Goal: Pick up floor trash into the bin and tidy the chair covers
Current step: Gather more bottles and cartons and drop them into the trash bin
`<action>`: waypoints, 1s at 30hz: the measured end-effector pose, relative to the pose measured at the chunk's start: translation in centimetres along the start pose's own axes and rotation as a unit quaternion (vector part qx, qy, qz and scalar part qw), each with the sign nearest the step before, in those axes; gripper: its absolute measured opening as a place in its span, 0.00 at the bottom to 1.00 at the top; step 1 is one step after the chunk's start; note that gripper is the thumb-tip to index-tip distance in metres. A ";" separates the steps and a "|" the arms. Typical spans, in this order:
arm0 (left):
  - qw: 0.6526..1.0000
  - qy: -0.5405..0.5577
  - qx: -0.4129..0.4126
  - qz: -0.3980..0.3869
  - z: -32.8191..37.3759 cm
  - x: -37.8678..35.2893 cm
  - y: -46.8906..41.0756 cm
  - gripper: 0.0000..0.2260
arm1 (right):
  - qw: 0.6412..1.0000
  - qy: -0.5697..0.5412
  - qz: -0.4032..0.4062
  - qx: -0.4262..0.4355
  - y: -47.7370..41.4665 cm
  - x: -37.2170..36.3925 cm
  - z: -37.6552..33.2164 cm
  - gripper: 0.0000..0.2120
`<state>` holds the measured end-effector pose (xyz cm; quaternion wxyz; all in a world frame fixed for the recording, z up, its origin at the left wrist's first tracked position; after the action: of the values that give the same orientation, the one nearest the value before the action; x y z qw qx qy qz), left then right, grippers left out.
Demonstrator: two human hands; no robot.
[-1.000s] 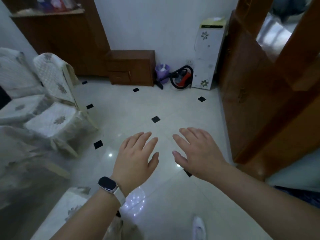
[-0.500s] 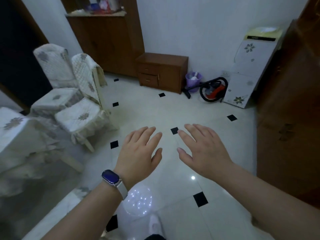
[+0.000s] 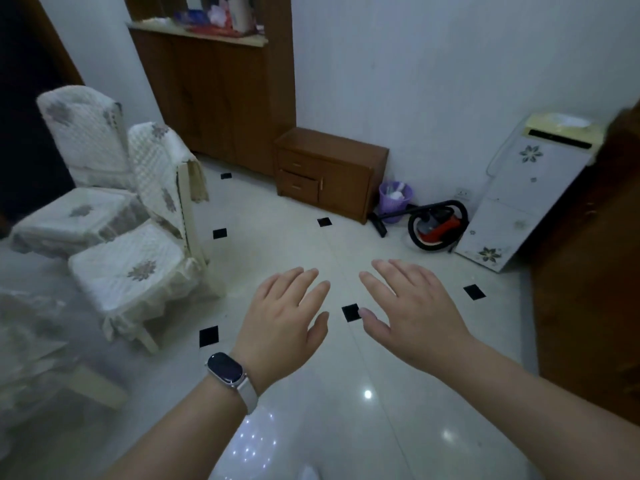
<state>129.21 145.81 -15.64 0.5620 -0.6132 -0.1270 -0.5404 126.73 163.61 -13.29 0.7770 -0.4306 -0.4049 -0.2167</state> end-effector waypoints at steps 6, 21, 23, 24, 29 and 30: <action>1.000 -0.008 0.005 -0.003 -7.7 -0.3 -5.3 0.17 | 1.000 -0.007 0.016 0.012 -8.1 -4.5 0.0 0.23; 0.996 -0.064 0.059 -0.027 -20.8 -9.2 -23.3 0.17 | 0.996 -0.069 0.047 0.042 -24.9 -22.5 10.7 0.21; 0.996 -0.068 0.061 -0.023 -22.0 -10.3 -27.0 0.18 | 0.994 -0.082 0.058 0.046 -27.8 -24.1 13.2 0.22; 0.996 -0.071 0.058 -0.021 -22.5 -10.9 -28.9 0.18 | 0.993 -0.087 0.063 0.047 -29.2 -24.9 14.5 0.22; 0.993 -0.091 0.070 -0.010 -25.0 -13.6 -36.8 0.18 | 0.992 -0.090 0.058 0.073 -35.7 -29.4 19.7 0.22; 0.993 -0.092 0.075 -0.011 -25.4 -14.1 -37.7 0.18 | 0.992 -0.091 0.049 0.073 -36.7 -30.2 20.4 0.23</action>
<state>81.82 143.85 -11.64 0.5861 -0.6154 -0.2248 -0.4767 75.08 160.84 -13.72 0.7759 -0.4102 -0.4669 -0.1080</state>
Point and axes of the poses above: each hand's wrist, its own y-axis away from the middle knuckle, its own x-axis out of the back of the hand, z = x × y, the point moved 6 cm from there along -y, towards the middle knuckle, and after that the axes turned 15 degrees about y, right-handed, at the moved point
